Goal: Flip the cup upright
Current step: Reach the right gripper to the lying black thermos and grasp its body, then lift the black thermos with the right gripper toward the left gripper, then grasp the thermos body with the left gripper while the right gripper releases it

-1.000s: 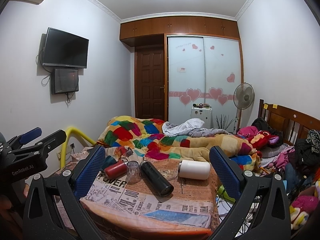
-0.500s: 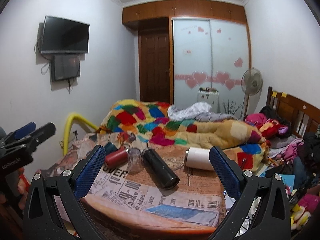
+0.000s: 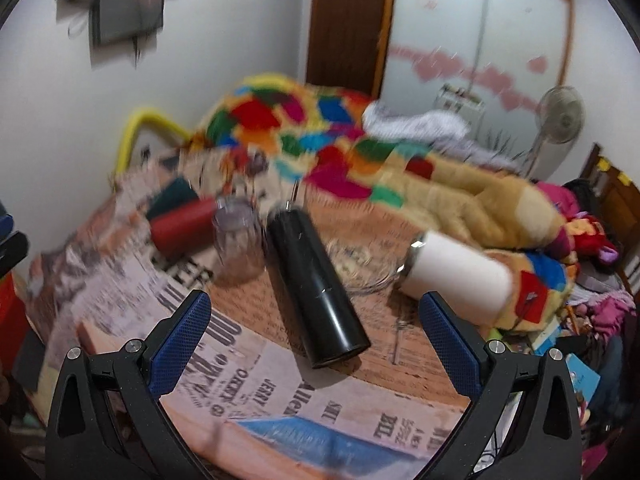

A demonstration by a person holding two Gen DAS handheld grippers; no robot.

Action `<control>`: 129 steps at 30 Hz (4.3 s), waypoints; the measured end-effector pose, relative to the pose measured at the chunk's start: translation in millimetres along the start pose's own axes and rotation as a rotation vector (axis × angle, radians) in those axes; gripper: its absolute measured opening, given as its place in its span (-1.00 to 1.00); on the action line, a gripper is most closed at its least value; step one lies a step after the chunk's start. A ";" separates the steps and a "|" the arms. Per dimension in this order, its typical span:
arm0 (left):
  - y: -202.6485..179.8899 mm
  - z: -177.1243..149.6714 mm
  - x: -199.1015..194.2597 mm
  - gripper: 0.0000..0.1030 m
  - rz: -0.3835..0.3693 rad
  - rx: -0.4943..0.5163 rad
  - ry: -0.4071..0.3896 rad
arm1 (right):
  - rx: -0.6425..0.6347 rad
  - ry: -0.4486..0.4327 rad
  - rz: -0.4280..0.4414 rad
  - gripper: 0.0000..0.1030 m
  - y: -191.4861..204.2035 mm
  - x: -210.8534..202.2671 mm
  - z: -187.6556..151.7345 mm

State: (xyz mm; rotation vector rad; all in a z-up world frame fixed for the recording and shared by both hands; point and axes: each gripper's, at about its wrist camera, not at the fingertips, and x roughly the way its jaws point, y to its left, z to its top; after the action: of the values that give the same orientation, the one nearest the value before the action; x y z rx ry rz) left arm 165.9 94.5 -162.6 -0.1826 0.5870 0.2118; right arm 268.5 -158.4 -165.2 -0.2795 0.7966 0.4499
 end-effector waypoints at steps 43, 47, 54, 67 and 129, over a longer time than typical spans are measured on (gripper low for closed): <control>-11.8 -11.5 19.0 1.00 0.005 -0.002 0.059 | -0.067 0.221 0.135 0.19 -15.9 61.5 25.9; -14.2 -7.0 4.1 1.00 0.005 0.003 0.034 | -0.097 0.140 0.135 0.19 -13.1 25.3 37.5; -15.9 -2.3 -17.2 1.00 0.009 0.014 0.006 | -0.175 0.046 0.173 0.19 8.9 -19.4 33.4; -15.5 -8.7 -18.8 1.00 0.028 0.030 0.018 | -0.311 0.153 0.301 0.19 61.5 28.5 -9.5; -54.8 -67.2 113.5 0.42 -0.015 -0.101 0.544 | 0.040 -0.106 0.080 0.59 -6.0 -59.8 -70.4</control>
State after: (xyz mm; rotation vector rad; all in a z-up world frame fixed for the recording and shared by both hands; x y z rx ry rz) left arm 236.3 42.9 -275.7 -0.3467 1.1162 0.1766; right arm 191.0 -208.9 -167.7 -0.1848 0.7138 0.5194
